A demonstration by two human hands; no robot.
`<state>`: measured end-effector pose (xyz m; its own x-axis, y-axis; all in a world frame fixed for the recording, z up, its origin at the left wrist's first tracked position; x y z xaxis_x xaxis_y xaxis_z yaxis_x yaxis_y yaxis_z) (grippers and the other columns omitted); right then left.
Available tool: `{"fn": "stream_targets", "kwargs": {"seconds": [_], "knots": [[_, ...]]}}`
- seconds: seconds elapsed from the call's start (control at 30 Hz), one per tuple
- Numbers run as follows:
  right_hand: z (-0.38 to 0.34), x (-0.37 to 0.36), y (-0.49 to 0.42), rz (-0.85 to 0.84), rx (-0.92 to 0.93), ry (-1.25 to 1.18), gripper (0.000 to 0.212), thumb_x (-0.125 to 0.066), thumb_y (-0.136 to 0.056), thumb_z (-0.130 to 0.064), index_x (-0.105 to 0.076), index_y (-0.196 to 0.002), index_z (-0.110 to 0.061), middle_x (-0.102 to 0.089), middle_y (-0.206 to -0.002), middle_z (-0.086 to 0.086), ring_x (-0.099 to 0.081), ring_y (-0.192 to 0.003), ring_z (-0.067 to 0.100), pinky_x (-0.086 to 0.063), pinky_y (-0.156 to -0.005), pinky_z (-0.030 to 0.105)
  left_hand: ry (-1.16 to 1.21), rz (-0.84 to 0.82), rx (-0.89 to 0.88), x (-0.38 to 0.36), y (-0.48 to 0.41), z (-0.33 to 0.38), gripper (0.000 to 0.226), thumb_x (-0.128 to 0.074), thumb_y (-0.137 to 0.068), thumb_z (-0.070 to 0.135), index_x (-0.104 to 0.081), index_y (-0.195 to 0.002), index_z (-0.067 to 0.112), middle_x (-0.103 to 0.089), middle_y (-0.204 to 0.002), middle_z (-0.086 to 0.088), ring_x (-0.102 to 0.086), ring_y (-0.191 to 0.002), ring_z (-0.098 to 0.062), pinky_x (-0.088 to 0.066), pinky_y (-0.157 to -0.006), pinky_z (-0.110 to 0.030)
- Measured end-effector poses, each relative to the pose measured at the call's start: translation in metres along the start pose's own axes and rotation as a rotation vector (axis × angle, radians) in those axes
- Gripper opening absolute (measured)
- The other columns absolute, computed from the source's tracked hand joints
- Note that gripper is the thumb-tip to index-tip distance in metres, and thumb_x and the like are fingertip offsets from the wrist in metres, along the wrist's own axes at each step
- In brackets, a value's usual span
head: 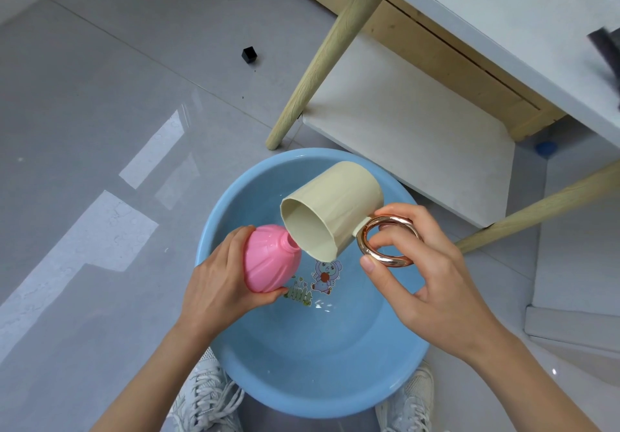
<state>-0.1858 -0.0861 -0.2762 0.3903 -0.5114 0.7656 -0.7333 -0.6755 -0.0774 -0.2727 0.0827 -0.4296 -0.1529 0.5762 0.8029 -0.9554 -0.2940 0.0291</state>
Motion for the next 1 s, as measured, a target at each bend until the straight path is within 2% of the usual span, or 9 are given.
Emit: {"fn": "stream_targets", "kwargs": {"seconds": [0.17, 0.3, 0.5, 1.0], "knots": [[-0.0018, 0.0016, -0.0006, 0.007, 0.019, 0.024, 0.021, -0.057, -0.089, -0.03, -0.064, -0.086, -0.011, -0.052, -0.112, 0.005, -0.056, -0.101, 0.008, -0.04, -0.087, 0.013, 0.002, 0.007, -0.001, 0.0002, -0.0007, 0.0004, 0.1, -0.087, -0.044, 0.057, -0.042, -0.124, 0.016, -0.061, -0.117, -0.003, -0.065, -0.091, -0.027, -0.052, -0.064, -0.032], [-0.003, 0.0005, 0.0003, 0.009, 0.026, 0.032, 0.021, -0.057, -0.089, -0.03, -0.064, -0.086, -0.011, -0.052, -0.112, 0.006, -0.056, -0.1, 0.01, -0.041, -0.088, 0.015, 0.006, 0.011, 0.003, 0.0009, -0.0008, -0.001, 0.094, -0.066, -0.051, 0.07, -0.042, -0.124, 0.017, -0.06, -0.117, -0.002, -0.064, -0.091, -0.025, -0.053, -0.063, -0.032], [-0.0054, -0.0006, 0.0009, 0.009, 0.037, 0.057, 0.022, -0.056, -0.09, -0.031, -0.064, -0.087, -0.011, -0.051, -0.114, 0.006, -0.057, -0.099, 0.017, -0.041, -0.089, 0.019, 0.006, 0.014, -0.009, 0.0013, -0.0002, 0.0019, 0.101, -0.09, -0.043, 0.054, -0.041, -0.124, 0.017, -0.061, -0.116, -0.003, -0.065, -0.091, -0.027, -0.053, -0.063, -0.033], [-0.0098, -0.0036, 0.0047, -0.007, 0.058, 0.113, 0.02, -0.057, -0.089, -0.03, -0.064, -0.09, -0.011, -0.048, -0.119, 0.006, -0.055, -0.1, 0.021, -0.039, -0.092, 0.021, 0.01, 0.013, -0.011, 0.0013, -0.0001, 0.0012, 0.101, -0.09, -0.043, 0.053, -0.042, -0.124, 0.016, -0.061, -0.116, -0.004, -0.065, -0.089, -0.027, -0.053, -0.062, -0.032]]}}
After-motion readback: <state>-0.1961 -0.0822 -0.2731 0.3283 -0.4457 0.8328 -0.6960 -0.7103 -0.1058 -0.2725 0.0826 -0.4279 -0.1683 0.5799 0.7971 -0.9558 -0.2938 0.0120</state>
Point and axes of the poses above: each hand's wrist, its own y-axis away from the middle knuckle, its own x-axis out of the back of the hand, z = x × y, the point moved 10 cm from there along -y, towards the middle knuckle
